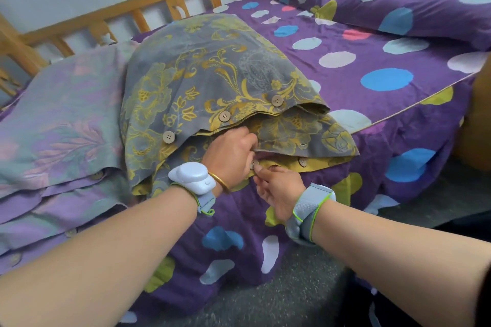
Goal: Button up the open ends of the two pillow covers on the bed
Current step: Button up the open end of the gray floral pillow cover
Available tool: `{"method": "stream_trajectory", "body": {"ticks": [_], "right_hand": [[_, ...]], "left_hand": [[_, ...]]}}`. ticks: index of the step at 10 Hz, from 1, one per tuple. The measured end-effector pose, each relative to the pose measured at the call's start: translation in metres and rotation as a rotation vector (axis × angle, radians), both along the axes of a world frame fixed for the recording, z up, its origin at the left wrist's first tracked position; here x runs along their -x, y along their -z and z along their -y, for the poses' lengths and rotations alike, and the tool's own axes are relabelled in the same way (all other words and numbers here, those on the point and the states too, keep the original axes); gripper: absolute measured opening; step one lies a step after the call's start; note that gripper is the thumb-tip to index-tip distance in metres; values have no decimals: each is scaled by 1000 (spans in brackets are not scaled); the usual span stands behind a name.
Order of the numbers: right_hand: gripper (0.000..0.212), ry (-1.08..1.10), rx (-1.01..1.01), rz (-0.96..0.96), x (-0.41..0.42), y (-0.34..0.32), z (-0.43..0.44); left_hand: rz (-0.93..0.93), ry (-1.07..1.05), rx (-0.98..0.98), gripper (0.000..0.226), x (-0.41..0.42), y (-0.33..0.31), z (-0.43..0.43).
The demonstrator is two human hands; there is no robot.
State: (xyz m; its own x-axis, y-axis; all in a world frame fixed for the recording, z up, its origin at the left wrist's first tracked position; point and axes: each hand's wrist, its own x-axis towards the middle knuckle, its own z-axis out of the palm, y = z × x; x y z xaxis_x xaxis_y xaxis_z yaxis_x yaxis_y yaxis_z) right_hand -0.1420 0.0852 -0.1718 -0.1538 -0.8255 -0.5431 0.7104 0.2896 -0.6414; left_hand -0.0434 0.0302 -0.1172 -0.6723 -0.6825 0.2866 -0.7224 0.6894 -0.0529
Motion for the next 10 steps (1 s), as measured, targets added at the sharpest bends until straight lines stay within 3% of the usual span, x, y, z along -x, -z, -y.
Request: {"method": "stream_trajectory", "body": {"ticks": [2,4,5,6,7,8,10], "right_hand": [[20,32,50,-7,-1,-6,5],[19,107,79,-23,-4,-11,9],[30,102,100,5,1,-16,6],[25,80,75,27,5,-24,2],[19,78,31,43,7,-21,3],[38,7,39,30,7,-17,4],[38,87,47,5,-7,-12,7]], "left_hand": [[-197,-154,-232,9,-2,-14,2],[-214,-214,-349,10,-1,-21,6],[-295,-232,-402,24,1,-22,6],[-318,-256,-446,17,2,-19,7],[-190,-268,-417,8,4,-17,9],[-98,-276,-356,9,7,-17,7],[3,-194,-164,10,5,-9,-4]]}}
